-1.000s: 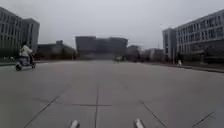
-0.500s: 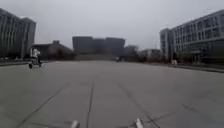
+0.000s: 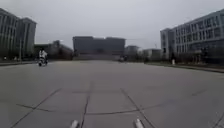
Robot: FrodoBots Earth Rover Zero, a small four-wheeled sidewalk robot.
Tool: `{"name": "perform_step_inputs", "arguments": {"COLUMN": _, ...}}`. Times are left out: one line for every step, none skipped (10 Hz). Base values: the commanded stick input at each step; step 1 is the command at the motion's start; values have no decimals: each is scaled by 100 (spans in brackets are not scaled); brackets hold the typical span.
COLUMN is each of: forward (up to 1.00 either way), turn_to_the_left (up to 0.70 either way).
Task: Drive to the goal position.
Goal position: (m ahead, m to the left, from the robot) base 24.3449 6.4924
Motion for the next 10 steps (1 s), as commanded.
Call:
{"name": "perform_step_inputs", "arguments": {"forward": 100, "turn_to_the_left": 2}}
{"name": "perform_step_inputs", "arguments": {"forward": 100, "turn_to_the_left": 2}}
{"name": "perform_step_inputs", "arguments": {"forward": 100, "turn_to_the_left": 2}}
{"name": "perform_step_inputs", "arguments": {"forward": 100, "turn_to_the_left": 2}}
{"name": "perform_step_inputs", "arguments": {"forward": 100, "turn_to_the_left": 2}}
{"name": "perform_step_inputs", "arguments": {"forward": 100, "turn_to_the_left": -14}}
{"name": "perform_step_inputs", "arguments": {"forward": 100, "turn_to_the_left": -29}}
{"name": "perform_step_inputs", "arguments": {"forward": 100, "turn_to_the_left": -35}}
{"name": "perform_step_inputs", "arguments": {"forward": 100, "turn_to_the_left": -28}}
{"name": "perform_step_inputs", "arguments": {"forward": 100, "turn_to_the_left": 2}}
